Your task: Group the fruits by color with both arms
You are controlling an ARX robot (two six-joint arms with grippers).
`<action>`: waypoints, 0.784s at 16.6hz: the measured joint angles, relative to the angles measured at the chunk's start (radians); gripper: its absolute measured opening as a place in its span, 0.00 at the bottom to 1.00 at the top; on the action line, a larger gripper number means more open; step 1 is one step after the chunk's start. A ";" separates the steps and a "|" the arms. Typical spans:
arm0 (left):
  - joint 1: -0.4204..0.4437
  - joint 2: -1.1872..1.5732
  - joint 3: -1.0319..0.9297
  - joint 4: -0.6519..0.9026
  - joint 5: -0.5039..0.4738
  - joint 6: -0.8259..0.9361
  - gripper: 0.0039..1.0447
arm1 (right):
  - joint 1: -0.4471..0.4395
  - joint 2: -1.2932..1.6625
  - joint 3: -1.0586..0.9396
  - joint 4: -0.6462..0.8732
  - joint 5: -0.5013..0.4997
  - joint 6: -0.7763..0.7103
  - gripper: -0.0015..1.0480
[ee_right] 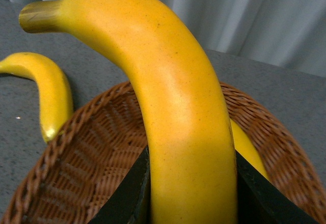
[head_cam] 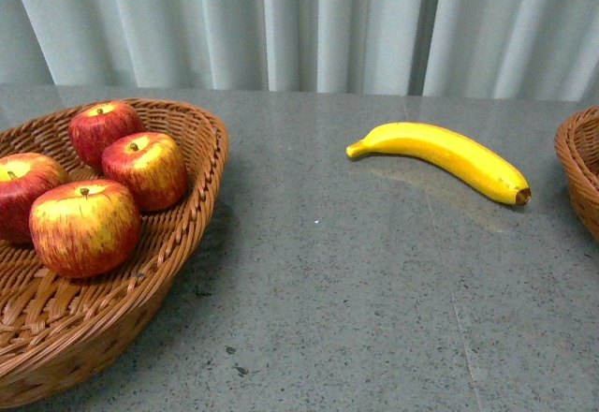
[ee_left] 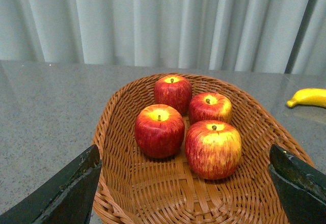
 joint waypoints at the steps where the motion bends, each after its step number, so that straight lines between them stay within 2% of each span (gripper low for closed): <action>1: 0.000 0.000 0.000 0.000 0.000 0.000 0.94 | -0.029 -0.008 -0.008 -0.008 -0.007 -0.040 0.31; 4: 0.000 0.000 0.000 0.000 0.000 0.000 0.94 | -0.122 -0.018 -0.039 -0.085 -0.030 -0.167 0.31; 5: 0.000 0.000 0.000 0.000 0.000 0.000 0.94 | -0.134 -0.018 -0.042 -0.090 -0.033 -0.194 0.38; 8: 0.000 0.000 0.000 0.000 0.000 0.000 0.94 | -0.143 -0.040 -0.043 -0.097 -0.060 -0.214 0.70; 11: 0.000 0.000 0.000 0.000 0.000 0.000 0.94 | -0.116 -0.089 -0.042 -0.118 -0.066 -0.196 0.95; 13: 0.000 0.000 0.000 0.000 0.000 0.000 0.94 | -0.048 -0.144 -0.021 -0.148 -0.062 -0.152 0.93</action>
